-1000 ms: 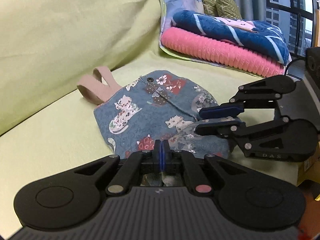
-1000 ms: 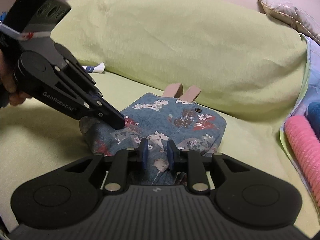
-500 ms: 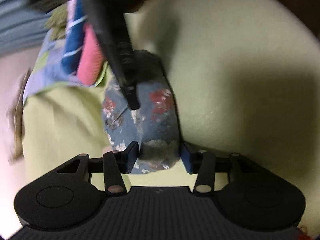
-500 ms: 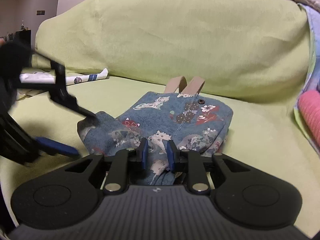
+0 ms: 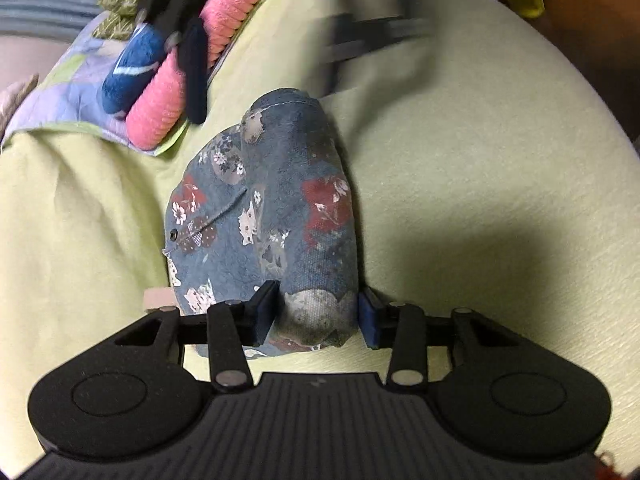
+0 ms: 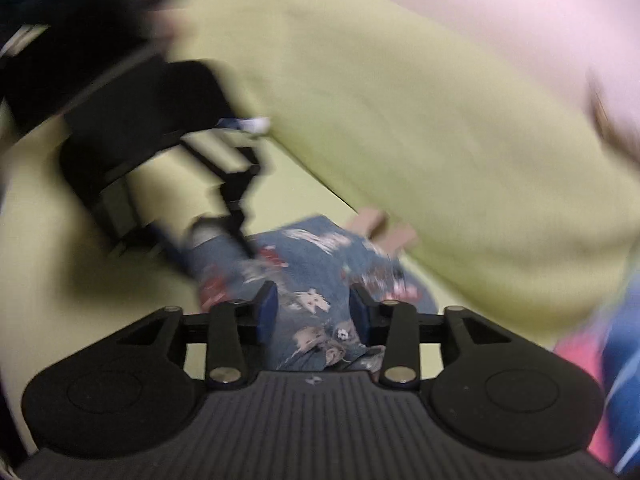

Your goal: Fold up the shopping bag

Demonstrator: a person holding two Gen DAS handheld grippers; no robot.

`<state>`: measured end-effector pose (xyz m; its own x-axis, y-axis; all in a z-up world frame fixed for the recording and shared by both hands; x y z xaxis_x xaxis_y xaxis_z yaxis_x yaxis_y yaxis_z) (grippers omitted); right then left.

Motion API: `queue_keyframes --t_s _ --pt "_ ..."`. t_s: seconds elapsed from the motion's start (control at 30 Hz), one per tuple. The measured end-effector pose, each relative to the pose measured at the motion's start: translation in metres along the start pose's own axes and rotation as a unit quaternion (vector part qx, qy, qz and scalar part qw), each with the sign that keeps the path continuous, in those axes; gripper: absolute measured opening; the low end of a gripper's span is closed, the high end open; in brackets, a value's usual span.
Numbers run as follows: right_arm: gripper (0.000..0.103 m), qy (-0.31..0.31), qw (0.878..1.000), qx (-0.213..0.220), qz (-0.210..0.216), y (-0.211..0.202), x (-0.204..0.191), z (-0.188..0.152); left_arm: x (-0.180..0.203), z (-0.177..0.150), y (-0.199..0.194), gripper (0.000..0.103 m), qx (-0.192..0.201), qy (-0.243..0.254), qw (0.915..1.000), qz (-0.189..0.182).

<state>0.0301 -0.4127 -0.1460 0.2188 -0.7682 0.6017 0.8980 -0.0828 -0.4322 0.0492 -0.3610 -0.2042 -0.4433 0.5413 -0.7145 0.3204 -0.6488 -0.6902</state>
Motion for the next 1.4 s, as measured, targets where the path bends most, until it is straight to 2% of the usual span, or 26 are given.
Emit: queue_keyframes --t_s 0.07,0.1,0.23,0.3,0.43,0.53,0.63,0.7,0.8,0.9,1.0,1.07,1.1,1.23,1.4 --pt "0.064 -0.098 0.995 -0.010 0.015 -0.008 -0.017 -0.009 -0.005 -0.003 0.000 0.047 0.007 -0.009 0.9999 -0.011" --pt "0.064 -0.137 0.990 -0.013 0.011 -0.008 -0.025 -0.016 -0.007 -0.004 0.000 0.047 0.011 -0.014 0.9997 -0.016" --pt "0.056 -0.257 0.966 -0.008 -0.030 0.001 -0.044 -0.036 -0.014 -0.008 -0.001 0.047 0.028 -0.039 0.9983 -0.032" --pt "0.051 -0.274 0.961 0.007 -0.042 0.007 -0.046 -0.039 -0.017 -0.011 0.000 0.047 0.037 -0.053 0.9971 -0.039" --pt "0.047 -0.242 0.970 0.028 -0.006 0.015 -0.036 -0.044 -0.020 -0.017 0.000 0.047 0.053 -0.082 0.9940 -0.048" --pt "0.044 -0.174 0.984 0.010 0.047 0.022 -0.017 -0.041 -0.025 -0.021 0.000 0.047 0.061 -0.128 0.9883 -0.057" --pt "0.043 -0.059 0.992 -0.024 0.113 0.033 0.008 -0.033 -0.035 -0.025 0.001 0.047 0.070 -0.196 0.9756 -0.069" --pt "0.042 0.024 0.987 -0.048 0.152 0.038 0.024 -0.030 -0.039 -0.026 -0.001 0.047 0.071 -0.236 0.9663 -0.076" --pt "0.042 0.110 0.972 -0.081 0.191 0.039 0.040 -0.025 -0.045 -0.029 -0.010 0.049 0.076 -0.301 0.9444 -0.107" --pt "0.041 0.177 0.951 -0.105 0.231 0.031 0.045 -0.024 -0.043 -0.029 -0.025 0.049 0.087 -0.339 0.9245 -0.150" --pt "0.041 0.243 0.920 -0.128 0.278 0.017 0.044 -0.028 -0.041 -0.032 -0.037 0.049 0.101 -0.380 0.8990 -0.192" --pt "0.041 0.292 0.894 -0.148 0.307 0.012 0.046 -0.032 -0.043 -0.037 -0.036 0.049 0.108 -0.412 0.8821 -0.202" --pt "0.041 0.315 0.881 -0.158 0.317 0.011 0.047 -0.034 -0.045 -0.039 -0.035 0.049 0.108 -0.422 0.8763 -0.205" --pt "0.041 0.377 0.843 -0.189 0.335 0.023 0.061 -0.039 -0.049 -0.043 -0.032 0.049 0.102 -0.447 0.8627 -0.212" --pt "0.041 0.390 0.827 -0.206 0.349 0.024 0.068 -0.043 -0.052 -0.044 -0.030 0.049 0.096 -0.456 0.8574 -0.218"
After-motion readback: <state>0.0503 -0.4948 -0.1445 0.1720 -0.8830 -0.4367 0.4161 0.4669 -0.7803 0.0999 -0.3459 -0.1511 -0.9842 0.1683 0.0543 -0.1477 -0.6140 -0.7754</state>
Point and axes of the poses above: each gripper's, at about its wrist camera, not at the fingertips, and y roughly the way its jaws point, x to its right, z to its top, the point moved 5 cm from there along y, roughly the way its jaws point, and after that the axes turned 1 degree about -x, right-handed, at the moved point
